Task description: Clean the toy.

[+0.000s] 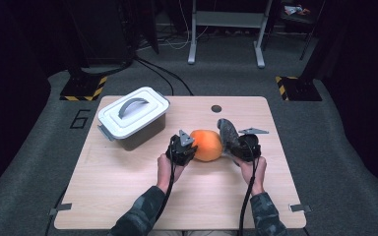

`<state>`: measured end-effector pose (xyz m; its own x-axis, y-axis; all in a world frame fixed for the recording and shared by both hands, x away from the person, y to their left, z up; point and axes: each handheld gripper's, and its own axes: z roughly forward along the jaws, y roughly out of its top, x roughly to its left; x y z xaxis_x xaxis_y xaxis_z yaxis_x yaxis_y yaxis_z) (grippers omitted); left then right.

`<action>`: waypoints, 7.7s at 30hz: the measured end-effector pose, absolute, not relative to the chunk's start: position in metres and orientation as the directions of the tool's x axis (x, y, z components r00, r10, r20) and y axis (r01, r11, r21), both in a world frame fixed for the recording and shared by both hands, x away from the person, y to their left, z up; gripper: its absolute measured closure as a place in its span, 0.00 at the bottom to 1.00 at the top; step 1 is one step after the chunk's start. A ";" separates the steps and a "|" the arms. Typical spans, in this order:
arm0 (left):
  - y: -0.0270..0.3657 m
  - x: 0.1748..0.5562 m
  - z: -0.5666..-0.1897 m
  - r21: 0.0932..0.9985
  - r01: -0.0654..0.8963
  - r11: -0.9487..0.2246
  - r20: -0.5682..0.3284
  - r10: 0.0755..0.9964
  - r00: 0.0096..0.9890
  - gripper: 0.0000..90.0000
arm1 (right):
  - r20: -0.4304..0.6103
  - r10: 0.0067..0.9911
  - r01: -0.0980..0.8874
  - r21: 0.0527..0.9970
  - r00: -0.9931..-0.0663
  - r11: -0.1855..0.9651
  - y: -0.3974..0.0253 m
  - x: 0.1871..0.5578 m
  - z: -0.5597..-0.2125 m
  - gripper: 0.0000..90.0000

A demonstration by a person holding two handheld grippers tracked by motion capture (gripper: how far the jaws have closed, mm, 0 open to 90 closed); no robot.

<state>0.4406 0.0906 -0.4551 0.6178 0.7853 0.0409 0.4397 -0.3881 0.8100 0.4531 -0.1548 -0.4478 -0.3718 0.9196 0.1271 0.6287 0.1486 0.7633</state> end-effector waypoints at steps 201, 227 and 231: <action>0.080 0.442 -0.450 0.804 0.376 -0.460 0.090 0.720 0.688 0.88 | 0.101 0.859 0.592 0.764 -0.501 0.256 -0.112 0.463 -0.410 0.78; 0.079 0.441 -0.450 0.813 0.368 -0.451 0.086 0.719 0.690 0.87 | 0.124 0.920 0.681 0.710 -0.372 0.179 -0.157 0.469 -0.444 0.78; 0.078 0.441 -0.450 0.812 0.364 -0.457 0.091 0.715 0.693 0.87 | 0.116 0.886 0.603 0.771 -0.448 0.204 -0.141 0.461 -0.418 0.77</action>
<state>0.4410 0.0779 -0.4499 0.6935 0.7147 0.0910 0.3644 -0.4568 0.8115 0.4612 -0.1414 -0.4182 -0.4483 0.8863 0.1163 0.6030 0.2039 0.7713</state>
